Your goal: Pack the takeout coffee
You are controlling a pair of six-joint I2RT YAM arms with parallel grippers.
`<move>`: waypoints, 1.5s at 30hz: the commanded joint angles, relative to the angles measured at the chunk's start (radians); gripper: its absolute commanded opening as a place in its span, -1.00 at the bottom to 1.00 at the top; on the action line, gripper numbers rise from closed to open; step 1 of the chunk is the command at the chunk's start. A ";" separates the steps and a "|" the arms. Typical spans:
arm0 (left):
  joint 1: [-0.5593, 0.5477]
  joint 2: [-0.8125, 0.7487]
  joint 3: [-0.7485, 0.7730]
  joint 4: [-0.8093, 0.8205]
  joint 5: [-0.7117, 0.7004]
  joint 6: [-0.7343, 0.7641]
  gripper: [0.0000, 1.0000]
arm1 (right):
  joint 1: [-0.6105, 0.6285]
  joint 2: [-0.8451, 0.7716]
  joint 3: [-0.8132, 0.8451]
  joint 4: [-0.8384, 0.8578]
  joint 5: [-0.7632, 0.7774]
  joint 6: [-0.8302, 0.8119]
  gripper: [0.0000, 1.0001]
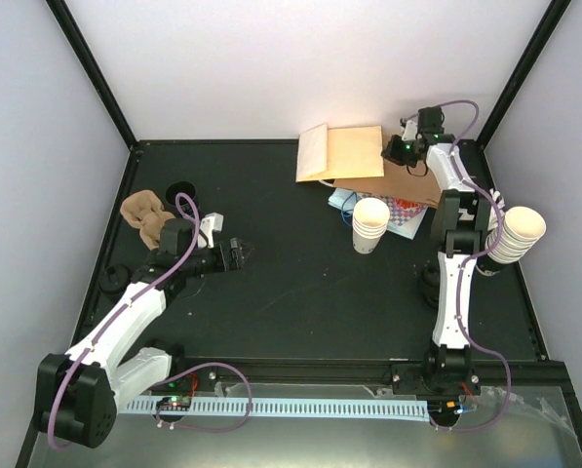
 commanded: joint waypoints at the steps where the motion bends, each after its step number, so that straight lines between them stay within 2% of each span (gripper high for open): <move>1: -0.005 -0.008 0.049 0.011 -0.007 0.001 0.97 | 0.014 -0.146 -0.029 0.072 -0.158 -0.026 -0.98; 8: -0.005 -0.039 0.048 -0.004 -0.013 0.011 0.97 | 0.075 -0.297 -0.068 0.070 -0.220 -0.046 -0.98; 13: -0.005 -0.067 0.051 -0.020 -0.020 0.021 0.97 | 0.189 -0.415 -0.087 0.036 -0.149 -0.087 -0.98; 14: -0.005 -0.075 0.052 -0.025 -0.022 0.023 0.97 | 0.208 -0.438 -0.095 0.032 -0.110 -0.088 -0.93; 16: -0.004 -0.095 0.055 -0.039 -0.031 0.031 0.97 | 0.222 -0.476 -0.117 0.030 -0.036 -0.066 -0.59; 19: -0.005 -0.121 0.060 -0.068 -0.049 0.051 0.97 | 0.223 -0.489 -0.134 0.008 0.036 -0.056 -0.38; 24: -0.005 -0.150 0.062 -0.081 -0.080 0.091 0.97 | 0.222 -0.470 -0.136 -0.113 0.201 -0.078 -0.19; 27: -0.005 -0.140 0.068 -0.071 -0.082 0.095 0.97 | 0.222 -0.473 -0.158 -0.197 0.400 -0.076 0.08; 30: -0.005 -0.118 0.077 -0.051 -0.069 0.086 0.97 | 0.217 -0.480 -0.212 -0.235 0.657 -0.052 0.70; 31: -0.006 -0.110 0.079 -0.045 -0.062 0.081 0.97 | 0.207 -0.477 -0.229 -0.242 0.709 -0.045 0.88; 32: -0.006 -0.101 0.081 -0.040 -0.056 0.079 0.98 | 0.186 -0.470 -0.235 -0.252 0.723 -0.040 0.97; 37: -0.006 -0.077 0.078 -0.029 -0.038 0.073 0.97 | 0.052 -0.377 -0.198 -0.309 0.667 -0.009 1.00; 45: -0.008 -0.082 0.047 -0.006 -0.035 0.066 0.97 | -0.028 -0.227 -0.093 -0.326 0.637 0.003 1.00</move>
